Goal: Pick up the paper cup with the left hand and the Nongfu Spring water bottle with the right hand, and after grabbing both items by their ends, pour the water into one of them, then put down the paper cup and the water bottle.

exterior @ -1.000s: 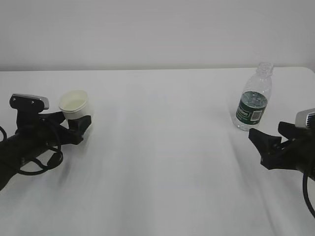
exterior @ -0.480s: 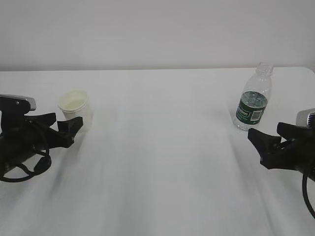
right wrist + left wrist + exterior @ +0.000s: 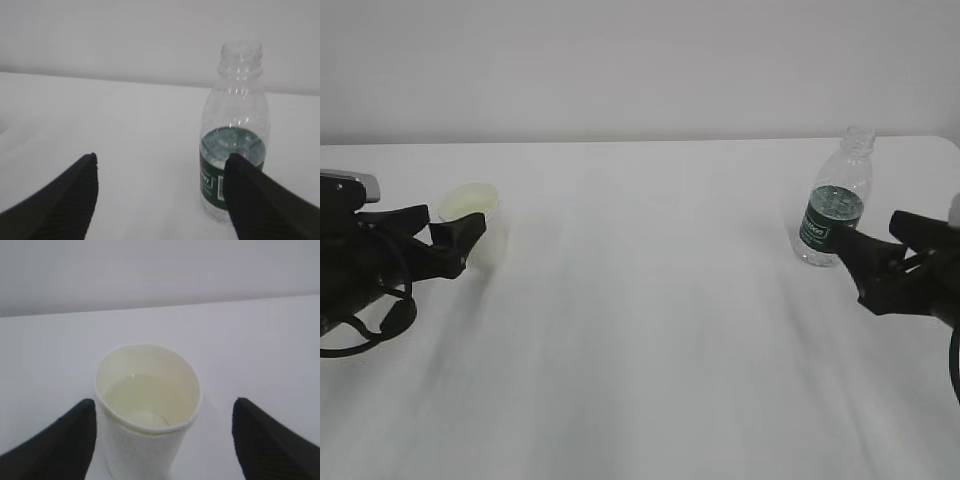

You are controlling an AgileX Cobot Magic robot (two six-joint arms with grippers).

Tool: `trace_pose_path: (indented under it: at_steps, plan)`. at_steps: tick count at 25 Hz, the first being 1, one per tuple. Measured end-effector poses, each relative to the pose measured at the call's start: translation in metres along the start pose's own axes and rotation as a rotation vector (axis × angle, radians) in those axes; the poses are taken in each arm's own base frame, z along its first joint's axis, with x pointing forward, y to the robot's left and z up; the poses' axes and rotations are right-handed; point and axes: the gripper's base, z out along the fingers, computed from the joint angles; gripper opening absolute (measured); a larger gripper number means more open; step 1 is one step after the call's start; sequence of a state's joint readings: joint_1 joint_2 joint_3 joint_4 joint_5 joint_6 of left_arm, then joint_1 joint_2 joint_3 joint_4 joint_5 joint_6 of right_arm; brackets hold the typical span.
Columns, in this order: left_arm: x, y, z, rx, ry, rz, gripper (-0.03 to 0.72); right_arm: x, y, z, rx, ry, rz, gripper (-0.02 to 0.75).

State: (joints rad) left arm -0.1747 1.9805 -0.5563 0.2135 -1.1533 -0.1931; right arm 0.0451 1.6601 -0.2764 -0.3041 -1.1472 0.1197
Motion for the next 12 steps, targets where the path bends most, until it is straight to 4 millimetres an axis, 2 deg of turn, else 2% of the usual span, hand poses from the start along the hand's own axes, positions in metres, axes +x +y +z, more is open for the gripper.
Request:
trace_pose_path:
  at_steps: [5, 12]
  plan:
    - [-0.009, -0.001, -0.003, 0.003, -0.026, 0.004, 0.591, -0.019, -0.001, -0.006, 0.031, -0.081, -0.007, 0.610]
    - [-0.015, -0.004, -0.004, 0.018, -0.045, 0.010, 0.589, -0.020, -0.003, -0.007, 0.052, -0.075, -0.001, 0.593]
